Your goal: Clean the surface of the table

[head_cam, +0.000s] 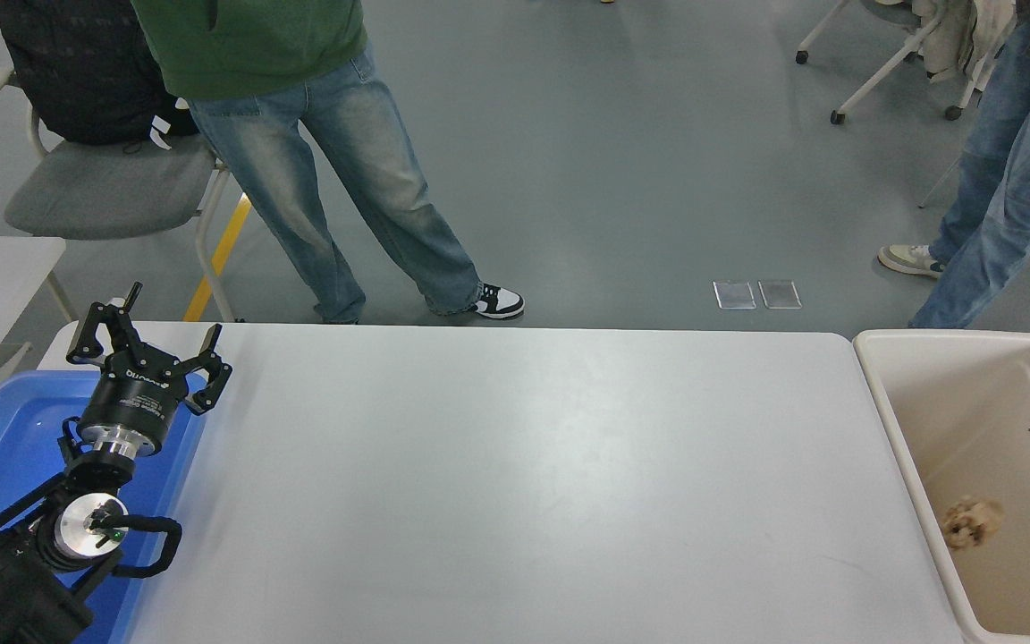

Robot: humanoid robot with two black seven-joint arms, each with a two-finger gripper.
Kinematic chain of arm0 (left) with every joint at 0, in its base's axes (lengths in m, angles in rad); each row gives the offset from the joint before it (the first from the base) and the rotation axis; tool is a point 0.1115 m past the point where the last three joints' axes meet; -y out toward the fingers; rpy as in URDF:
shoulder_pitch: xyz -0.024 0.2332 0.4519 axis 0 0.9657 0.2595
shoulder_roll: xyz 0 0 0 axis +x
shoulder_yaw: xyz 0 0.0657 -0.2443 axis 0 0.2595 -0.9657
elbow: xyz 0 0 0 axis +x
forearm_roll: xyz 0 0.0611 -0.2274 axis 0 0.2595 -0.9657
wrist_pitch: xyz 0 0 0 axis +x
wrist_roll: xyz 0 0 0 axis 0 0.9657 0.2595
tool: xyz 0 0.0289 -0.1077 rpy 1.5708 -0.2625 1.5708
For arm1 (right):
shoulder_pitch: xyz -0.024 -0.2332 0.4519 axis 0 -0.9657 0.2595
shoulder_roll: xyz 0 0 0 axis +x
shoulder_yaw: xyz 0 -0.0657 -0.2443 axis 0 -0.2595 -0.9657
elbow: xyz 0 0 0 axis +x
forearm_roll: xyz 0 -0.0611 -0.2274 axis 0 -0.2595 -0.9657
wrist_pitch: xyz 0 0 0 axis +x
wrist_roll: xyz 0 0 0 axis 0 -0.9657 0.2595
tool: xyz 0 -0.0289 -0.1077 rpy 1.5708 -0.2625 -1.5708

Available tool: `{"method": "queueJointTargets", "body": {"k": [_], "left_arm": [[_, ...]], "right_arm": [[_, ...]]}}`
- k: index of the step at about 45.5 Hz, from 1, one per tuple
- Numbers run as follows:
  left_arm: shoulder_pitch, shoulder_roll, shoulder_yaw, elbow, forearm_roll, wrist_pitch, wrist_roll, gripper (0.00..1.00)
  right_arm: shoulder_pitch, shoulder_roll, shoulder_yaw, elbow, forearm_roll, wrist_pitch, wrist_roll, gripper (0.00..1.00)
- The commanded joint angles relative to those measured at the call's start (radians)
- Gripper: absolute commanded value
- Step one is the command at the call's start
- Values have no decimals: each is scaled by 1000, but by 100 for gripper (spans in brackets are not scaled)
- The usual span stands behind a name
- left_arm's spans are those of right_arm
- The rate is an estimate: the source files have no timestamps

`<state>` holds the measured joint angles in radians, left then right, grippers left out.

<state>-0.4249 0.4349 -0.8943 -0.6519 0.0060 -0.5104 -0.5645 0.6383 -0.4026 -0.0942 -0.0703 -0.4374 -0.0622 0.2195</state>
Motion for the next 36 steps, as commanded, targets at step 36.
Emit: {"method": "queueJointTargets", "body": {"k": [36], "left_arm": [[0, 1, 2, 0, 0, 1, 0, 99]], "right_arm": [[37, -124, 698, 455, 200, 27, -3, 100]]}}
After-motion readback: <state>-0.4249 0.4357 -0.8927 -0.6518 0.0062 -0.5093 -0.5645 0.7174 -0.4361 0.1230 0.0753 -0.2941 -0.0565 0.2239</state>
